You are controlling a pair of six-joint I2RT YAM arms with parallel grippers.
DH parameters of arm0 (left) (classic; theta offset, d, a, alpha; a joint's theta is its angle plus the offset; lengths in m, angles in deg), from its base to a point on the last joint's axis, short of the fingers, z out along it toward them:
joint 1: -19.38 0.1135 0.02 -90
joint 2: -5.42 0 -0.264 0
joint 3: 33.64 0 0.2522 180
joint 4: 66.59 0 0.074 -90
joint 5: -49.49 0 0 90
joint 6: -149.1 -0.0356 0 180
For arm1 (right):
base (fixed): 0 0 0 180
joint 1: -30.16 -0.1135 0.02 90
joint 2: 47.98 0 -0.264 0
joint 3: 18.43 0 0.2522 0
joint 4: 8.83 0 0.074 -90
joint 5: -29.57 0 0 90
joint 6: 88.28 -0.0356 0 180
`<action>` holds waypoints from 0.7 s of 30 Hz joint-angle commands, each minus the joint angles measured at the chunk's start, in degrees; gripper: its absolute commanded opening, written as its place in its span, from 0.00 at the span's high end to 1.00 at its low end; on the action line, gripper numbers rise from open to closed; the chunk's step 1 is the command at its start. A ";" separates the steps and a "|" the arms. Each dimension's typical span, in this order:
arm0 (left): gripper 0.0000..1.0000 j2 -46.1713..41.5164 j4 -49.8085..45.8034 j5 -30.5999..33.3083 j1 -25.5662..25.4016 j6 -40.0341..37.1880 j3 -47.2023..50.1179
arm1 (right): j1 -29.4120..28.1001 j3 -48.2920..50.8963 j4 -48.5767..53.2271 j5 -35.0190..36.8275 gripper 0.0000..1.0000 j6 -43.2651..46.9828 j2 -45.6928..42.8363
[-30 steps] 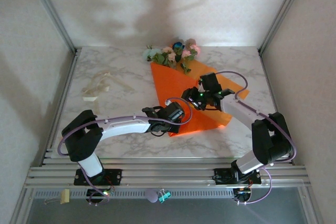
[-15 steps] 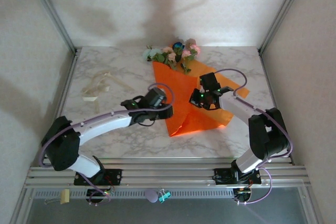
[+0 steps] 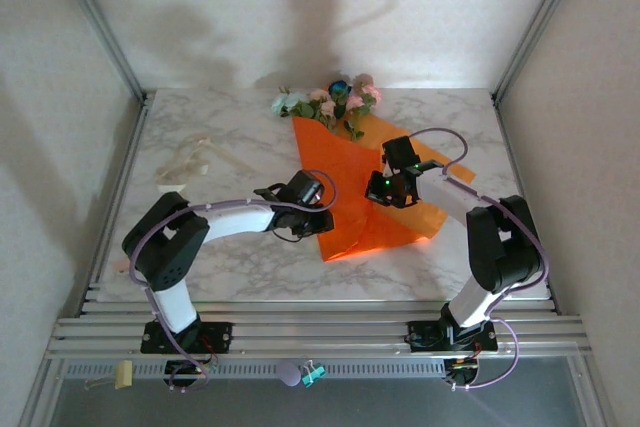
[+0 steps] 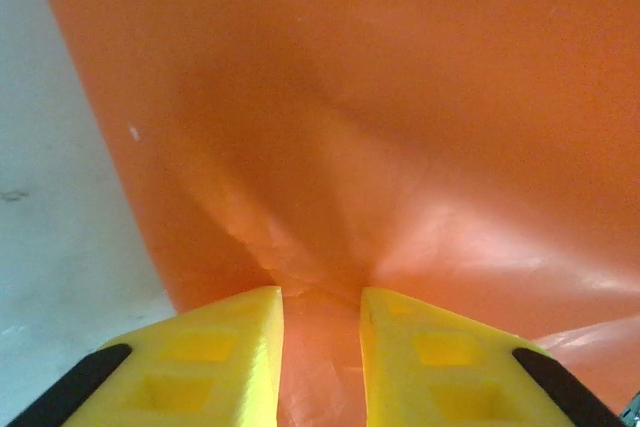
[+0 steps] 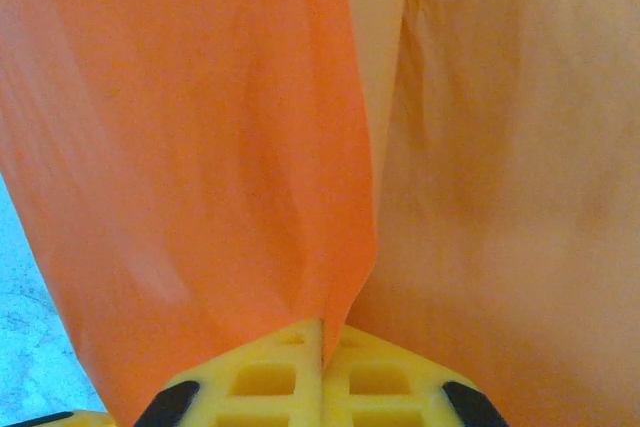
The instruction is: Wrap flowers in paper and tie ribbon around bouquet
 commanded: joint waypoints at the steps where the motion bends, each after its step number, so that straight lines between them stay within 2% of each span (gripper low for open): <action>1: 0.75 2.15 -0.64 -0.70 -0.86 -0.23 -1.83 | 0.31 -0.24 2.77 2.46 0.88 0.67 -0.57; 5: 0.76 2.64 -0.81 -0.37 -1.48 -0.18 -1.53 | -0.14 2.75 5.10 6.66 0.60 -1.16 -8.19; 8: 0.76 2.79 -0.60 -0.79 -1.71 -0.18 -1.42 | -1.07 5.53 8.12 7.22 0.53 -3.37 -15.27; 9: 0.76 2.93 -0.47 -0.94 -1.76 -0.22 -1.46 | -1.94 6.52 9.07 6.85 0.54 -4.22 -17.63; 13: 0.76 2.83 -0.15 -1.24 -1.75 -0.40 -1.59 | -7.79 10.05 8.28 1.48 0.69 -11.56 -22.99; 17: 0.76 1.49 0.69 -1.42 -1.83 0.08 -1.20 | -14.21 11.42 2.25 -4.37 0.83 -22.31 -19.11; 21: 0.77 -0.50 3.43 -2.47 -1.84 1.71 0.60 | -15.86 11.22 1.74 -5.16 0.90 -30.93 -14.76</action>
